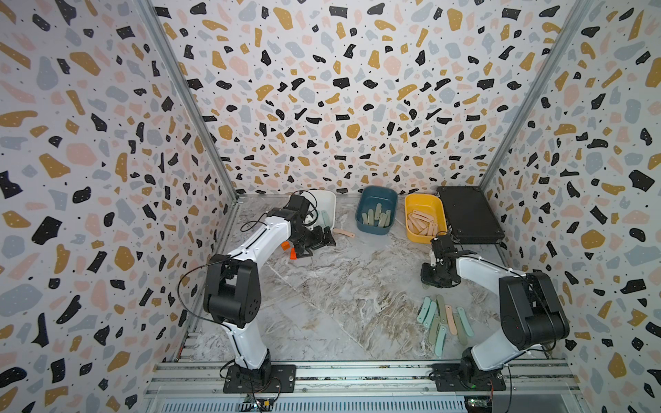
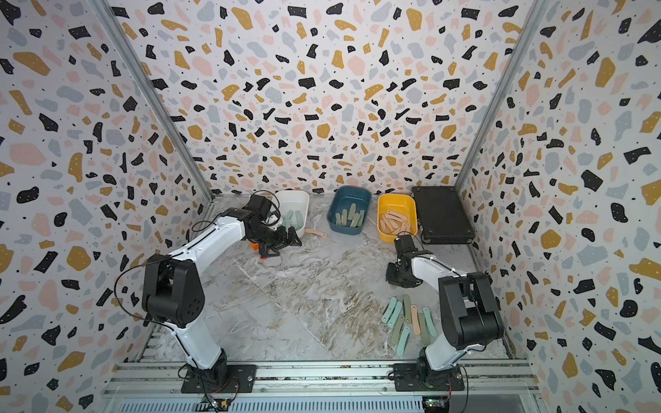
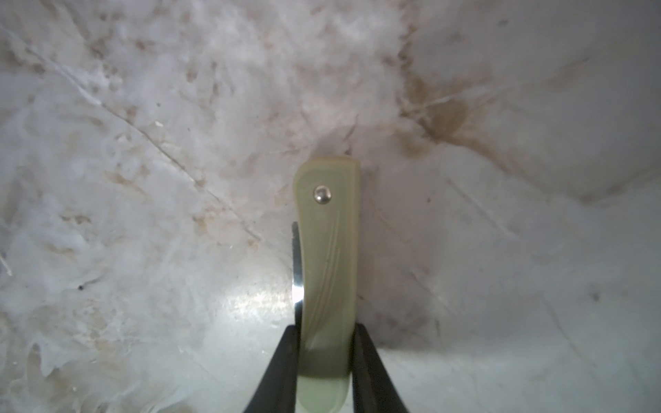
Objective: Place the fruit knives into the storage box by color
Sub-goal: Pick up the fruit knife from the center of the board.
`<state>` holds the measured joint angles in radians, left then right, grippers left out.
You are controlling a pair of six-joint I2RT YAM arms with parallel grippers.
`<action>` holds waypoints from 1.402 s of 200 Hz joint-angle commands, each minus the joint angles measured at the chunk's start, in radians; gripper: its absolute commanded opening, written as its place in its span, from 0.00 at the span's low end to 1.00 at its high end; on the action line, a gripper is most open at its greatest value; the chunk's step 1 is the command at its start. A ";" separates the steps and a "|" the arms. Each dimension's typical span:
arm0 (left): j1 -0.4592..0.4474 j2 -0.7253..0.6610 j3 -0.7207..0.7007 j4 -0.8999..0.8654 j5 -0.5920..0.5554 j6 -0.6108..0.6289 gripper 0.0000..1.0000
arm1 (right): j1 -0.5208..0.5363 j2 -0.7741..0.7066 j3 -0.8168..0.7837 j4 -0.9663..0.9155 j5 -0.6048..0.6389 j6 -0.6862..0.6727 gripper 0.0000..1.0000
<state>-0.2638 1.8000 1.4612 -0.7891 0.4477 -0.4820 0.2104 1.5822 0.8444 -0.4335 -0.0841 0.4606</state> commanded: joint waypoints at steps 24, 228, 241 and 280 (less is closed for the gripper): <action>-0.002 -0.054 -0.060 0.039 0.033 -0.007 0.99 | 0.052 -0.029 -0.018 -0.070 0.011 0.018 0.12; -0.001 -0.079 -0.089 0.086 0.024 -0.045 0.99 | 0.188 0.134 0.509 -0.134 0.031 0.028 0.10; -0.001 -0.067 -0.073 0.071 0.021 -0.039 0.99 | 0.188 0.212 0.627 -0.142 0.033 0.017 0.10; -0.001 -0.033 -0.033 0.052 0.030 -0.025 0.99 | 0.188 0.466 1.002 -0.216 0.078 -0.026 0.10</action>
<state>-0.2642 1.7489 1.3880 -0.7269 0.4770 -0.5316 0.3943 1.9495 1.6684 -0.5659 -0.0540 0.4778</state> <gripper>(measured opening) 0.990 0.248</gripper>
